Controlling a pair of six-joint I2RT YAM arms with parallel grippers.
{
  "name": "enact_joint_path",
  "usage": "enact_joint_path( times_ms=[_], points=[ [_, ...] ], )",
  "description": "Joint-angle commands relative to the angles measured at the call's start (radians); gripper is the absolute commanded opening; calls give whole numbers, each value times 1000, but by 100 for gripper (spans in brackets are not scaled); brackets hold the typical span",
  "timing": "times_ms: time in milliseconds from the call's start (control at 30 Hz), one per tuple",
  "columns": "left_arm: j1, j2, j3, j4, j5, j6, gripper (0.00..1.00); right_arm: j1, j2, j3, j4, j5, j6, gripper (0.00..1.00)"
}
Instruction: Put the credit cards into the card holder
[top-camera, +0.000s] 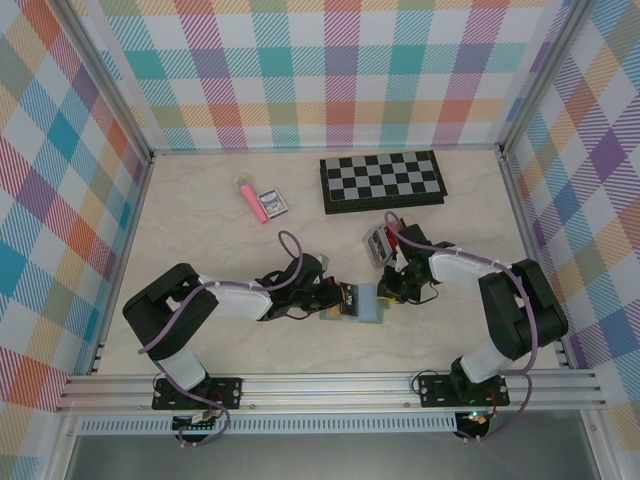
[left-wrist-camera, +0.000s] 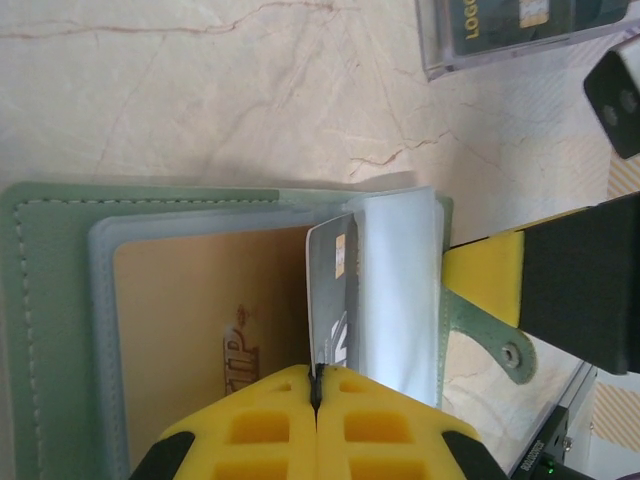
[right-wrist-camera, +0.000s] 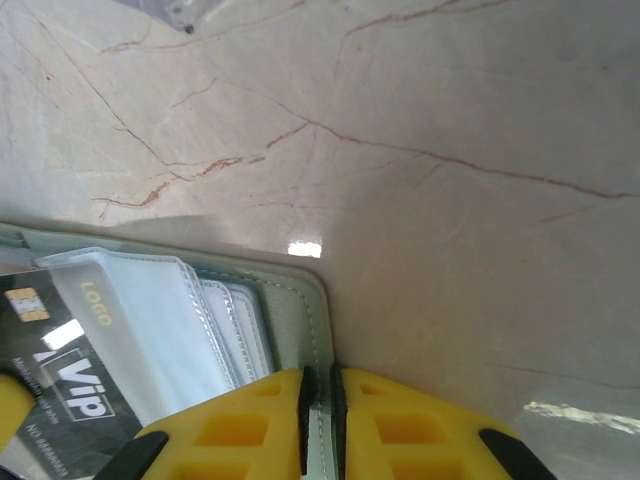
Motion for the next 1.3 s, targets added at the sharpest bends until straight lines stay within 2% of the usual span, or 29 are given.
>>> enact_joint_path(
  times_ms=[0, 333, 800, 1000, 1133, 1267],
  points=[
    [-8, 32, 8, -7, 3, 21, 0, 9, 13, -18, 6, -58, 13, 16],
    [-34, 80, 19, 103, 27, -53, 0, 9, 12, -25, 0, -42, 19, 16],
    [-97, 141, 140, -30, 67, 11, 7, 9, 11, -39, 19, -47, 34, 16],
    [-98, 133, 151, -58, 77, 24, 19, 9, 17, -31, 19, -44, 38, 16],
    [-98, 62, 150, -221, -34, 55, 37, 9, 14, -16, -17, 1, 27, 16],
    [-95, 24, 133, -320, -105, 68, 49, 9, 19, -7, -39, 30, 15, 16]
  ],
)
